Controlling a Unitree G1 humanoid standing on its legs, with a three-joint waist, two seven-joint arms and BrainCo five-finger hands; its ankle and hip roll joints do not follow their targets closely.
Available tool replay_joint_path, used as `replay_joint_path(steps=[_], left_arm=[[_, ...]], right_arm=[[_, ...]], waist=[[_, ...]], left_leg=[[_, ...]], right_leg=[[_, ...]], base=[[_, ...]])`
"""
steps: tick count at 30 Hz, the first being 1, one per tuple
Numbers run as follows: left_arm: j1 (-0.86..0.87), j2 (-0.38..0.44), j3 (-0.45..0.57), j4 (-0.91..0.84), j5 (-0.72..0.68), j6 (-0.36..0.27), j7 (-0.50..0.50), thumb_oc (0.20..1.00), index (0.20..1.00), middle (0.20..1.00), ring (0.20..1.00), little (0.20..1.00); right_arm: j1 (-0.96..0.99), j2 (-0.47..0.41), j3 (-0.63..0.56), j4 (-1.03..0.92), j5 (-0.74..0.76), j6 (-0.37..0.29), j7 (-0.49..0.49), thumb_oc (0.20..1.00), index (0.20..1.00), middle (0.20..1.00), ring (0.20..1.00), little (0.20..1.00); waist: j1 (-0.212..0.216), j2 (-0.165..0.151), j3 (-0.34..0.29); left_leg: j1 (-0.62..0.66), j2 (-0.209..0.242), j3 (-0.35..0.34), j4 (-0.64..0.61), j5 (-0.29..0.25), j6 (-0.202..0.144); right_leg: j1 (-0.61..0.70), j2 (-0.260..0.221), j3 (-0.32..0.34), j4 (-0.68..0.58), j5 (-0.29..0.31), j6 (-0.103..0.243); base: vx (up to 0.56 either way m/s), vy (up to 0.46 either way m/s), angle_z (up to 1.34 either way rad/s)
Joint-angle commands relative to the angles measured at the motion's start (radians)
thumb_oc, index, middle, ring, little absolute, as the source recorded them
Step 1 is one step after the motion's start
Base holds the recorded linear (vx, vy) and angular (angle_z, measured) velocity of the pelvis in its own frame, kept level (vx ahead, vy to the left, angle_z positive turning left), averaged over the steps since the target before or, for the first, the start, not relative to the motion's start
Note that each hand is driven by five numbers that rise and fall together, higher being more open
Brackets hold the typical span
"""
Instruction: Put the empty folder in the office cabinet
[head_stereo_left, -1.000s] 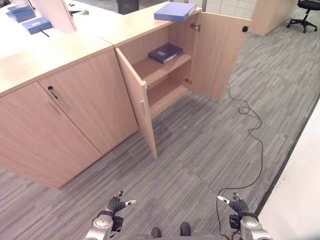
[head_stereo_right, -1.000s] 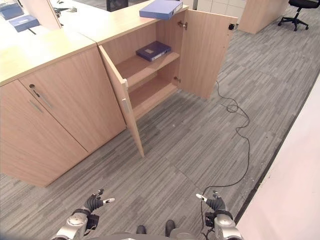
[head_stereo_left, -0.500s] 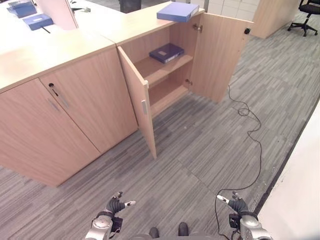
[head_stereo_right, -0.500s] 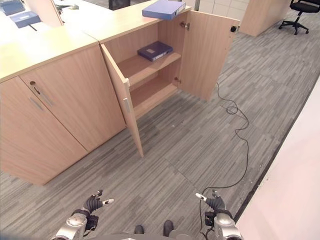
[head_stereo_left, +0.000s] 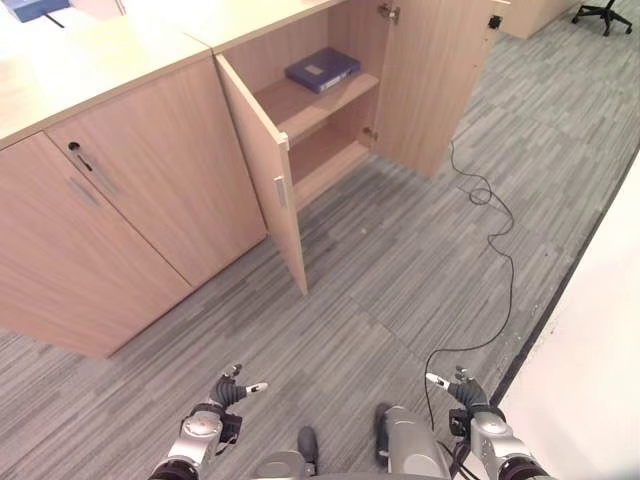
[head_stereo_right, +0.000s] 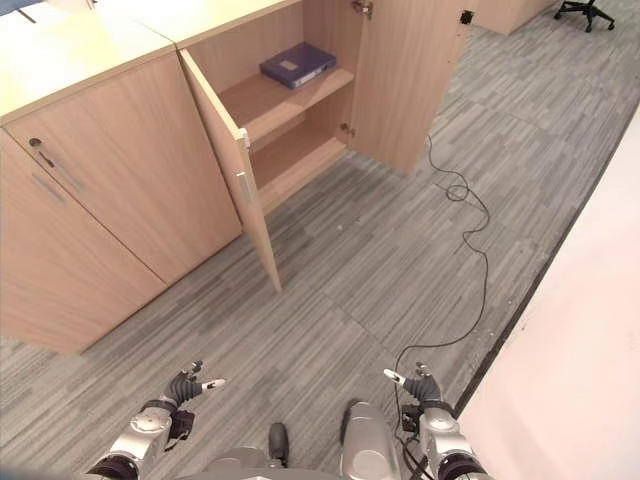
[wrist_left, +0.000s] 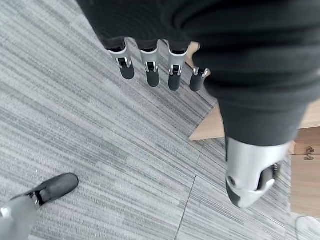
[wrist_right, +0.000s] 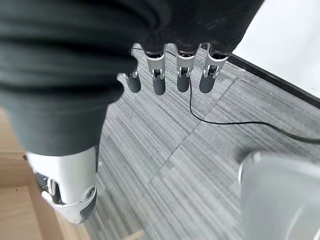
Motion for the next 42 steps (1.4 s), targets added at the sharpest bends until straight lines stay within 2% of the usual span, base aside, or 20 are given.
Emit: replay_joint_path(steps=[1,5,9,11,12,13,14,16,17,18,19,20,23,25,27,28,30,32,38,42], left_arm=[[-0.036,0.016,0.014,0.003,-0.018,-0.036,0.012,1.000,1.000,1.000,1.000,1.000],[-0.031,0.008,0.015,0.035,-0.011,-0.044,0.014,1.000,1.000,1.000,1.000,1.000],[-0.015,-0.014,0.022,0.041,-0.028,-0.044,0.016,1.000,1.000,1.000,1.000,1.000],[-0.011,-0.034,0.021,0.032,-0.054,-0.047,0.014,1.000,1.000,1.000,1.000,1.000],[-0.011,-0.034,0.021,0.032,-0.054,-0.047,0.014,1.000,1.000,1.000,1.000,1.000],[-0.012,-0.039,0.019,0.025,-0.064,-0.046,0.011,1.000,1.000,1.000,1.000,1.000],[-0.012,-0.040,0.020,0.022,-0.067,-0.047,0.011,1.000,1.000,1.000,1.000,1.000],[-0.007,-0.038,0.024,0.019,-0.068,-0.046,0.012,1.000,1.000,1.000,1.000,1.000],[-0.009,-0.034,0.024,0.014,-0.069,-0.042,0.010,1.000,1.000,1.000,1.000,1.000],[-0.012,-0.028,0.028,-0.010,-0.085,-0.041,0.011,1.000,1.000,1.000,1.000,1.000],[-0.012,-0.027,0.028,-0.010,-0.085,-0.041,0.011,1.000,1.000,1.000,1.000,1.000],[-0.019,-0.022,0.035,-0.010,-0.088,-0.041,0.015,1.000,1.000,1.000,1.000,1.000],[-0.012,-0.030,0.041,-0.006,-0.087,-0.038,0.012,1.000,1.000,1.000,1.000,1.000],[-0.004,-0.034,0.040,-0.004,-0.077,-0.035,0.008,1.000,1.000,1.000,1.000,1.000],[-0.003,-0.043,0.026,0.015,-0.057,-0.029,-0.001,1.000,1.000,1.000,1.000,1.000],[-0.003,-0.043,0.025,0.015,-0.057,-0.029,0.000,1.000,1.000,1.000,1.000,1.000],[-0.003,-0.046,0.021,0.021,-0.055,-0.028,-0.002,1.000,1.000,1.000,1.000,1.000],[-0.011,-0.046,0.015,0.036,-0.058,-0.027,-0.002,1.000,1.000,1.000,1.000,1.000],[0.016,-0.037,0.040,0.079,-0.050,-0.023,-0.002,1.000,1.000,1.000,1.000,1.000],[0.037,-0.028,0.049,0.089,-0.037,-0.018,-0.010,1.000,1.000,1.000,1.000,1.000]], right_arm=[[-0.020,-0.014,-0.023,-0.006,0.043,-0.006,-0.023,1.000,1.000,1.000,1.000,1.000],[0.006,-0.027,-0.026,0.010,0.049,-0.012,-0.013,1.000,1.000,1.000,1.000,1.000],[0.008,-0.051,-0.024,0.014,0.043,-0.013,-0.009,1.000,1.000,1.000,1.000,1.000],[0.007,-0.074,-0.014,-0.008,0.031,-0.019,-0.004,1.000,1.000,1.000,1.000,1.000],[0.007,-0.074,-0.014,-0.008,0.031,-0.019,-0.004,1.000,1.000,1.000,1.000,1.000],[-0.004,-0.088,-0.006,-0.008,0.024,-0.019,-0.001,1.000,1.000,1.000,1.000,1.000],[-0.009,-0.093,0.002,-0.006,0.018,-0.019,0.001,1.000,1.000,1.000,1.000,1.000],[-0.010,-0.096,0.007,-0.002,0.013,-0.017,0.004,1.000,1.000,1.000,1.000,1.000],[-0.012,-0.102,0.009,-0.006,0.012,-0.015,0.005,1.000,1.000,1.000,1.000,1.000],[-0.017,-0.116,0.019,-0.027,0.007,-0.011,0.011,1.000,1.000,1.000,1.000,1.000],[-0.018,-0.115,0.019,-0.027,0.007,-0.011,0.011,1.000,1.000,1.000,1.000,1.000],[-0.024,-0.123,0.026,-0.018,0.002,-0.002,0.014,1.000,1.000,1.000,1.000,1.000],[-0.030,-0.126,0.030,0.003,-0.010,0.008,0.017,1.000,1.000,1.000,1.000,1.000],[-0.023,-0.127,0.022,-0.002,-0.006,0.008,0.017,1.000,1.000,1.000,1.000,1.000],[-0.013,-0.129,0.015,-0.008,0.006,0.003,0.012,1.000,1.000,1.000,1.000,1.000],[-0.012,-0.130,0.015,-0.008,0.006,0.003,0.012,1.000,1.000,1.000,1.000,1.000],[-0.009,-0.127,0.015,-0.007,0.010,0.001,0.007,1.000,1.000,1.000,1.000,1.000],[-0.014,-0.119,0.018,-0.005,0.025,-0.003,-0.002,1.000,1.000,1.000,1.000,1.000],[-0.014,-0.093,0.037,0.006,0.002,0.002,0.009,1.000,1.000,1.000,1.000,1.000],[-0.001,-0.070,0.037,-0.006,-0.014,0.004,0.016,1.000,1.000,1.000,1.000,1.000]], waist=[[-0.046,-0.005,0.014],[-0.072,-0.004,-0.006],[-0.089,0.022,-0.023],[-0.098,0.055,-0.033],[-0.098,0.055,-0.033],[-0.098,0.067,-0.035],[-0.092,0.072,-0.035],[-0.092,0.068,-0.039],[-0.079,0.055,-0.030],[-0.058,0.021,-0.008],[-0.060,0.017,-0.010],[-0.037,-0.019,0.002],[0.020,-0.047,0.021],[0.047,-0.062,0.023],[0.075,-0.048,0.019],[0.073,-0.050,0.021],[0.079,-0.040,0.019],[0.099,-0.020,0.012],[0.137,-0.025,-0.030],[0.146,-0.060,-0.074]], left_leg=[[0.183,0.079,-0.069,0.014,-0.168,-0.072],[0.237,0.104,-0.088,0.016,-0.207,-0.098],[0.232,0.165,-0.083,0.044,-0.180,-0.121],[0.185,0.224,-0.088,0.112,-0.057,-0.161],[0.184,0.225,-0.089,0.112,-0.057,-0.162],[0.162,0.255,-0.085,0.171,0.049,-0.181],[0.154,0.270,-0.075,0.211,0.093,-0.185],[0.145,0.275,-0.074,0.236,0.133,-0.182],[0.099,0.275,-0.086,0.326,0.187,-0.178],[0.039,0.265,-0.079,0.476,0.211,-0.163],[0.036,0.261,-0.081,0.472,0.216,-0.162],[-0.023,0.247,-0.043,0.548,0.194,-0.154],[-0.158,0.172,-0.016,0.609,0.095,-0.142],[-0.252,0.138,0.004,0.549,0.073,-0.136],[-0.324,0.089,-0.019,0.381,0.062,-0.125],[-0.317,0.086,-0.020,0.377,0.061,-0.125],[-0.326,0.072,-0.037,0.311,0.081,-0.124],[-0.372,0.067,-0.046,0.190,0.151,-0.136],[-0.357,0.072,-0.046,0.111,0.196,-0.125],[-0.301,0.041,-0.027,0.108,0.172,-0.086]], right_leg=[[0.014,0.049,-0.002,-0.115,0.170,0.012],[-0.005,0.034,0.032,-0.130,0.221,0.018],[-0.029,0.044,0.019,-0.066,0.212,-0.006],[-0.031,0.071,-0.002,-0.008,0.164,-0.041],[-0.032,0.071,-0.003,-0.008,0.164,-0.041],[-0.010,0.094,-0.023,0.006,0.122,-0.071],[0.017,0.115,-0.029,0.003,0.101,-0.084],[0.034,0.121,-0.038,-0.007,0.094,-0.096],[0.070,0.127,-0.045,-0.022,0.084,-0.111],[0.130,0.132,-0.051,-0.051,0.067,-0.134],[0.128,0.128,-0.052,-0.053,0.070,-0.134],[0.176,0.124,-0.044,-0.076,0.050,-0.149],[0.278,0.130,-0.023,-0.127,0.027,-0.149],[0.329,0.123,-0.005,-0.158,0.019,-0.144],[0.401,0.142,0.018,-0.196,-0.009,-0.136],[0.408,0.139,0.016,-0.199,-0.011,-0.135],[0.431,0.150,0.022,-0.205,-0.025,-0.135],[0.493,0.175,0.049,-0.216,-0.065,-0.140],[0.575,0.177,0.099,-0.204,-0.124,-0.127],[0.573,0.127,0.123,-0.115,-0.133,-0.090]], base=[[0.45,-0.241,0.12],[0.34,-0.242,0.41],[0.21,-0.237,0.20],[0.18,-0.248,-0.01],[0.21,-0.264,0.15],[0.23,-0.273,0.13],[0.31,-0.356,0.05],[0.16,-0.192,-0.07],[0.26,-0.391,-0.14],[0.26,-0.390,-0.08],[0.35,-0.464,-0.16],[0.27,-0.271,-0.23],[0.35,-0.236,-0.19],[0.32,-0.083,-0.40],[0.39,-0.001,-0.38],[0.37,0.021,-0.13],[0.25,0.014,-0.18],[0.44,0.028,-0.28],[0.39,0.072,-0.22],[0.36,0.158,-0.04]])
